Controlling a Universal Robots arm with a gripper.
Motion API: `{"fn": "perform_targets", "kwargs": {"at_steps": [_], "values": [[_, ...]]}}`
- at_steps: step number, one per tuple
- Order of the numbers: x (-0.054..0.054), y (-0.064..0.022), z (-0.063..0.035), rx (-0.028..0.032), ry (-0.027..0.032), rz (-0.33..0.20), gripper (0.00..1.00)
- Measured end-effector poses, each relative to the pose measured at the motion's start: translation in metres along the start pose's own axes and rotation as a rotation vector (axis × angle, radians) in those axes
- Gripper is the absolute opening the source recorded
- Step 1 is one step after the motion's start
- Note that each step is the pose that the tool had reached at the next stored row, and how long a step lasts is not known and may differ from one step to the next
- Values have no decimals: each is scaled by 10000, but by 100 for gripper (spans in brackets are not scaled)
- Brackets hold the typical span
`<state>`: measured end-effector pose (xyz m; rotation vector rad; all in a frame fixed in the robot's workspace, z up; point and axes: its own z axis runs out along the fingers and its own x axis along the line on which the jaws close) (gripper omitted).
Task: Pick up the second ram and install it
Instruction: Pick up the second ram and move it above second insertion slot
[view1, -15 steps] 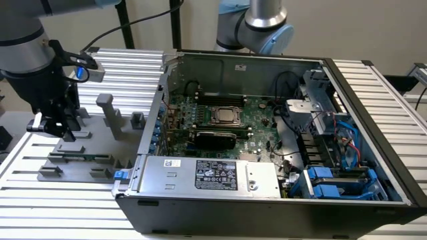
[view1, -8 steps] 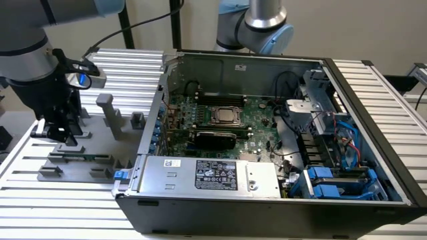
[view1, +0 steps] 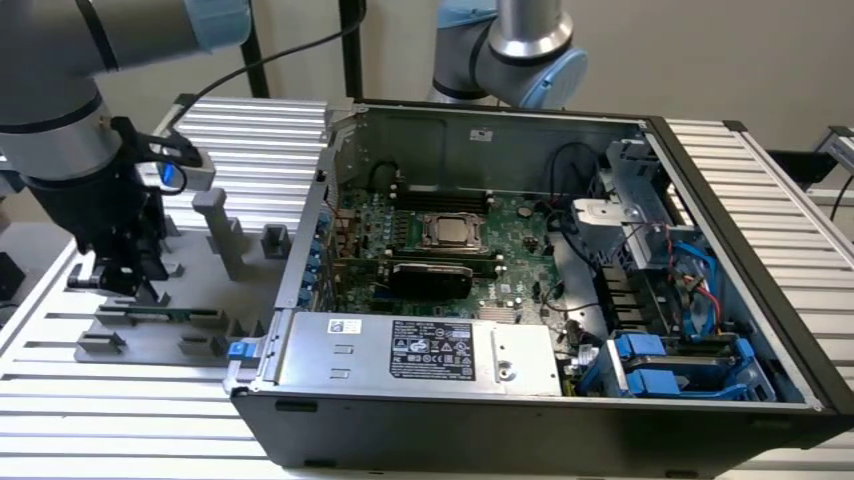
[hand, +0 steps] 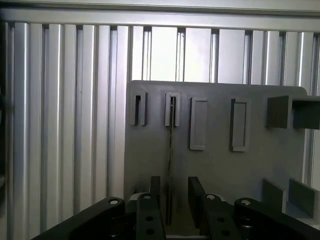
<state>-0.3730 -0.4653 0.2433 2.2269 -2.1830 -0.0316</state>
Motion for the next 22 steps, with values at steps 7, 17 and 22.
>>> {"fn": "perform_targets", "kwargs": {"at_steps": [7,17,22], "values": [[-2,64,129,1,-1,10,36],[-2,60,311,1,0,10,36],[-2,55,401,1,-4,15,36]]}}
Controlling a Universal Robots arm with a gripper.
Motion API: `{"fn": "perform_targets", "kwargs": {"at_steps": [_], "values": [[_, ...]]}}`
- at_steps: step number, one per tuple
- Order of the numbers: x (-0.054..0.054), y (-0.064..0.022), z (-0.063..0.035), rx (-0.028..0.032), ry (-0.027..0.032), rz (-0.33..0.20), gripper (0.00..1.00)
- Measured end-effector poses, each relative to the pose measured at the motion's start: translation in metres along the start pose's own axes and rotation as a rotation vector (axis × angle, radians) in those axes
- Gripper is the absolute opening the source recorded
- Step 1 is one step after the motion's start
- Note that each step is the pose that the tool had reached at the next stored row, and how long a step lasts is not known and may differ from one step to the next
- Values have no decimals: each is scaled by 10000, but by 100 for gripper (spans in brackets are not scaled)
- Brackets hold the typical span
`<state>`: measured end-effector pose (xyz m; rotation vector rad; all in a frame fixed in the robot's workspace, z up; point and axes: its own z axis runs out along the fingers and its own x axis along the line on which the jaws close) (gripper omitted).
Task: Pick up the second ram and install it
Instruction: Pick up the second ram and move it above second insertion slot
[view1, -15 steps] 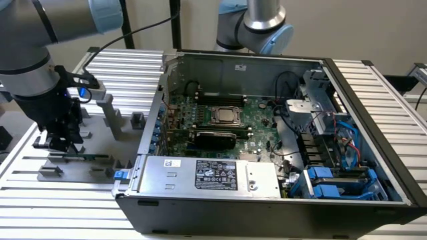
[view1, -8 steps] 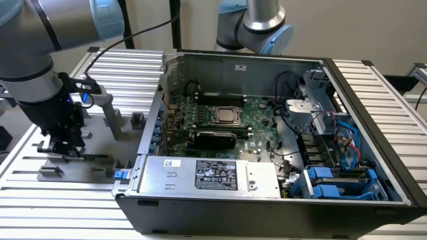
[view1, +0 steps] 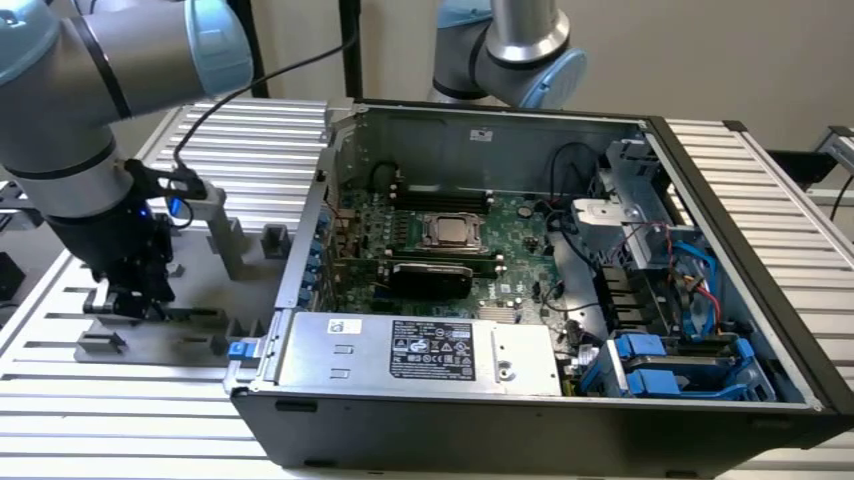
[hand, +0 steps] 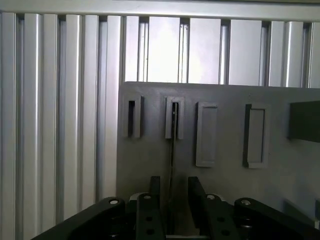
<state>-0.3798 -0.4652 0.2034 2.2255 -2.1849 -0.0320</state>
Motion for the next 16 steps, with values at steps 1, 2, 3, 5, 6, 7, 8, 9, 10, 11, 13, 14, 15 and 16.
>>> {"fn": "perform_targets", "kwargs": {"at_steps": [1,2,3,5,6,7,8,9,10,11,13,14,15,16], "values": [[0,-3,19,0,-1,1,36],[1,-7,35,0,-4,0,36],[1,-14,46,-2,-8,1,36],[1,-29,57,-12,-12,3,36],[0,-30,60,-19,-12,6,36],[0,-30,63,-29,-13,12,36],[1,-30,65,-37,-13,21,36],[1,-31,69,-42,-14,33,36],[1,-31,73,-45,-15,52,36],[1,-31,77,-49,-16,77,36],[1,-32,84,-56,-16,123,36],[1,-32,85,-58,-17,146,36],[1,-32,86,-59,-17,167,34],[1,-32,87,-58,-19,185,27]]}}
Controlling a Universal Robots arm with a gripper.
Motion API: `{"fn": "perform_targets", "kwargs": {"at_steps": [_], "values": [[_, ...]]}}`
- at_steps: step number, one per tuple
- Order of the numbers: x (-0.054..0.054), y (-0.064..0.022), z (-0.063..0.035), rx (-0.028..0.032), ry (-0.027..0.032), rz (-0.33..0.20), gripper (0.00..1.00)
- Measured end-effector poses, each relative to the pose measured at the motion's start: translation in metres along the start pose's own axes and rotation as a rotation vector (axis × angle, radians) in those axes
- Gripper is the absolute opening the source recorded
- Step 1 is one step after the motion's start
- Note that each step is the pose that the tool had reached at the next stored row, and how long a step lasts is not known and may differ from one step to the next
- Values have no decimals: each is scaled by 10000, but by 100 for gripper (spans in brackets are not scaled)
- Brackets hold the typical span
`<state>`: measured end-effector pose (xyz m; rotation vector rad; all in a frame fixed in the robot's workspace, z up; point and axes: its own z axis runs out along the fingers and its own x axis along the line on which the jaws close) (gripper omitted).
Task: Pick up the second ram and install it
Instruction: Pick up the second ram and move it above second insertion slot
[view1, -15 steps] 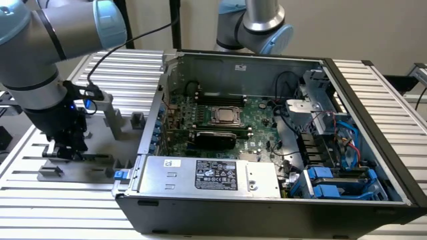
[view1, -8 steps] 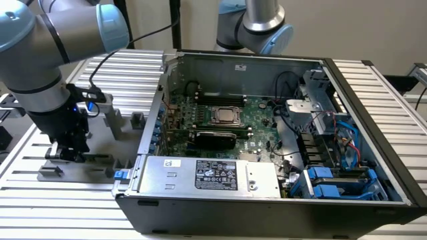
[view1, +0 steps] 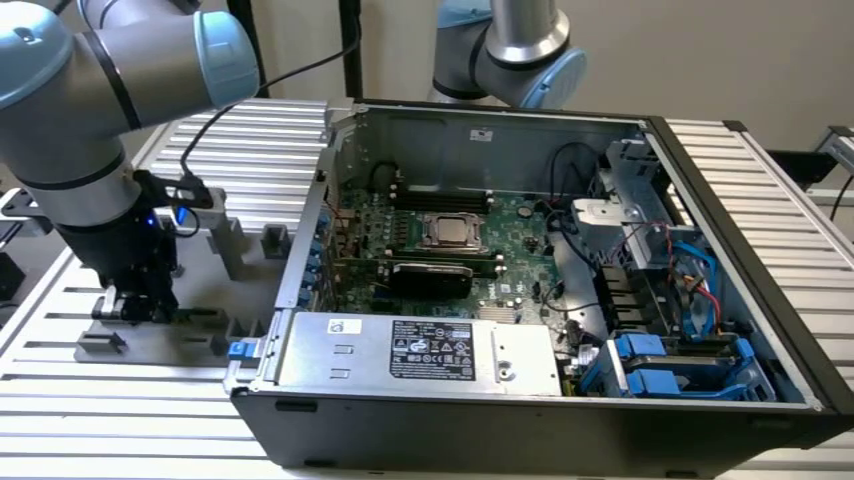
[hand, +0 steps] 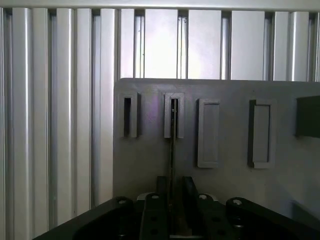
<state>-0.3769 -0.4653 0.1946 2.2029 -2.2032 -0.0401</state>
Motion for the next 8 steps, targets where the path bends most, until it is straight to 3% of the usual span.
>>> {"fn": "perform_targets", "kwargs": {"at_steps": [8], "values": [[0,0,2,-2,-2,29,25]]}}
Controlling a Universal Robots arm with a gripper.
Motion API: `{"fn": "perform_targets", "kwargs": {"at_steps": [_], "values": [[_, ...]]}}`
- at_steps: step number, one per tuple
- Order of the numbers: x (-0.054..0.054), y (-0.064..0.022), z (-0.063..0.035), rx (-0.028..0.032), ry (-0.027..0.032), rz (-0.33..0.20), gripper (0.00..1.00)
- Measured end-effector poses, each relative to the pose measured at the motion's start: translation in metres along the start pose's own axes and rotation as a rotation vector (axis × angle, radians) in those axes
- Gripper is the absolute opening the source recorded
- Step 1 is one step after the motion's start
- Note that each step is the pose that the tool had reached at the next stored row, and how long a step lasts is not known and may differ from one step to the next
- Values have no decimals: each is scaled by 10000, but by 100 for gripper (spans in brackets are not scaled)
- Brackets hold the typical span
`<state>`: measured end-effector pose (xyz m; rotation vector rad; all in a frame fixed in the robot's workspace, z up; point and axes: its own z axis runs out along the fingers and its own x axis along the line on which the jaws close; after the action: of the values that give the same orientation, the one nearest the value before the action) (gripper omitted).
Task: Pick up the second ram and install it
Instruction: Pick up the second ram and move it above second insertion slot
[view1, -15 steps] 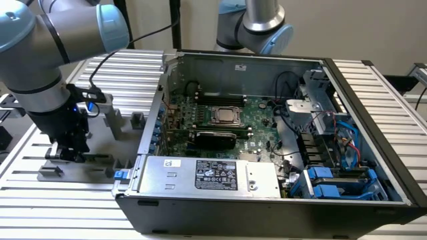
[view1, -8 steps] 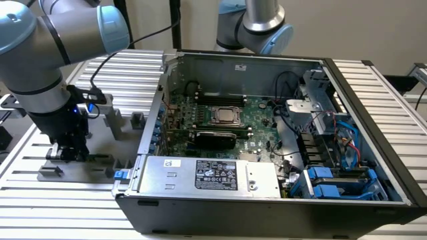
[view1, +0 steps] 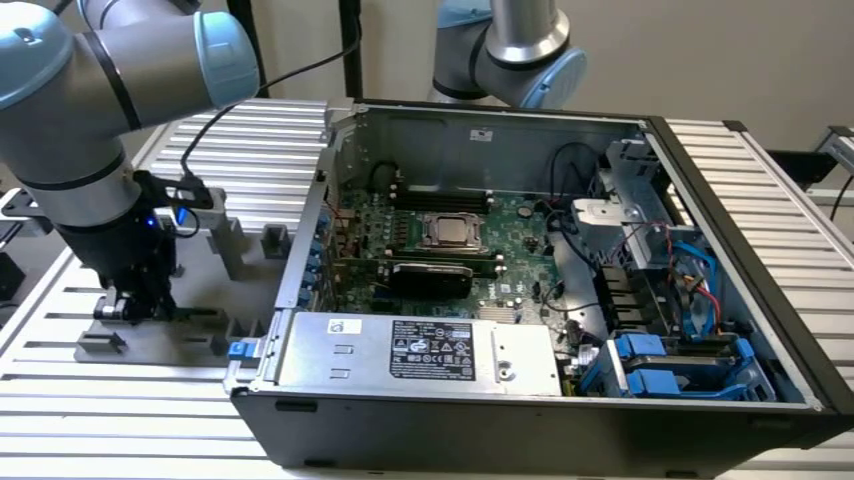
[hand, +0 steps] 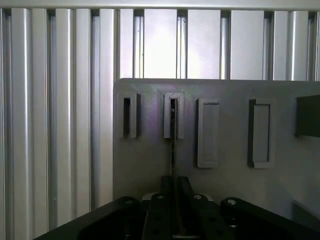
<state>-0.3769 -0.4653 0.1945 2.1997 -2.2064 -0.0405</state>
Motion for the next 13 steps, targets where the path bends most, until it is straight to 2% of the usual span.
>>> {"fn": "perform_targets", "kwargs": {"at_steps": [1,8,13], "values": [[0,0,0,0,0,0,18],[0,0,0,0,-1,26,14],[0,0,0,0,-8,225,13]]}}
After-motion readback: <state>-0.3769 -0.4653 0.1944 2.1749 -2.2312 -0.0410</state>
